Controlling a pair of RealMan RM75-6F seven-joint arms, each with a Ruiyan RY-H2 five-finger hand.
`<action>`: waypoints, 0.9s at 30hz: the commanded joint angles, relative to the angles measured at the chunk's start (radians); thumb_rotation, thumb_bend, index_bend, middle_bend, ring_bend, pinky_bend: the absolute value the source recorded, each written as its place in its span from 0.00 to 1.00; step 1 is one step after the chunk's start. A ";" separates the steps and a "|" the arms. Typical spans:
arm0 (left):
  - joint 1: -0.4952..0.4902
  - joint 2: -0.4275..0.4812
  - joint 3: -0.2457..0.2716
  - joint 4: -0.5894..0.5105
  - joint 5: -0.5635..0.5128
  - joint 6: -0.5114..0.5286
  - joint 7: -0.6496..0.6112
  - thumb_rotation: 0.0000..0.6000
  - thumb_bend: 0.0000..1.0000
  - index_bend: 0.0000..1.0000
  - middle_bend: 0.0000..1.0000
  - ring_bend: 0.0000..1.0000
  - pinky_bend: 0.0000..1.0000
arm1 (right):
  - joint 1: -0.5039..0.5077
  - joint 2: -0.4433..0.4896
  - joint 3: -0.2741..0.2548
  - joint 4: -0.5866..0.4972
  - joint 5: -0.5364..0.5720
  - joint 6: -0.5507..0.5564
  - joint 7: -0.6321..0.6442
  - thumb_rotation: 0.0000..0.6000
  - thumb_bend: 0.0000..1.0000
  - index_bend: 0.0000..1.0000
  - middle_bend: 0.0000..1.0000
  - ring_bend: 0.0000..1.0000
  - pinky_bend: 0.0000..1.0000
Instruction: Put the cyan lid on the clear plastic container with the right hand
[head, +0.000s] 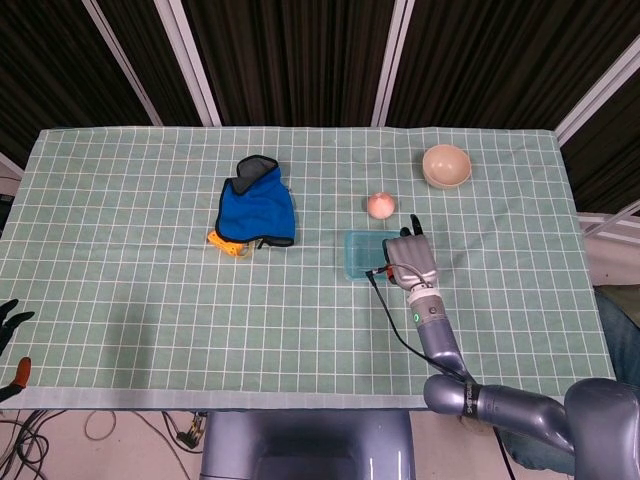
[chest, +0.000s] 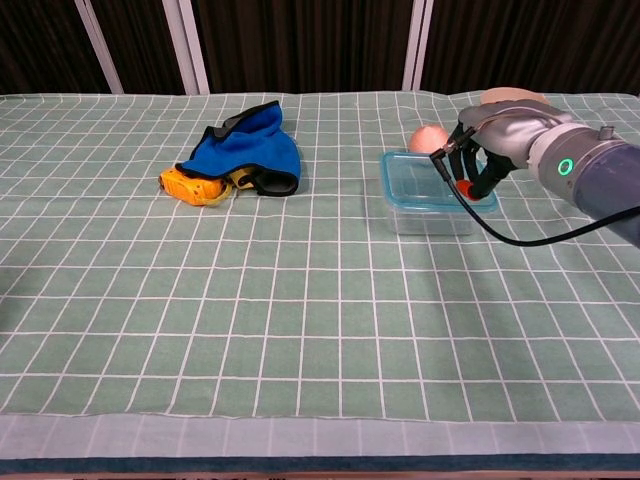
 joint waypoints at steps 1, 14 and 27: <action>0.000 0.001 0.000 -0.001 0.000 -0.002 -0.003 1.00 0.52 0.14 0.00 0.00 0.00 | 0.011 0.008 0.026 -0.004 0.008 0.005 -0.002 1.00 0.48 0.70 0.58 0.26 0.00; -0.003 0.003 0.000 0.000 -0.004 -0.009 -0.010 1.00 0.52 0.14 0.00 0.00 0.00 | 0.066 -0.035 0.067 0.134 0.048 -0.062 0.003 1.00 0.48 0.70 0.57 0.25 0.00; -0.005 0.004 -0.001 -0.006 -0.015 -0.017 -0.007 1.00 0.52 0.14 0.00 0.00 0.00 | 0.087 -0.083 0.064 0.243 0.019 -0.105 0.047 1.00 0.48 0.70 0.57 0.25 0.00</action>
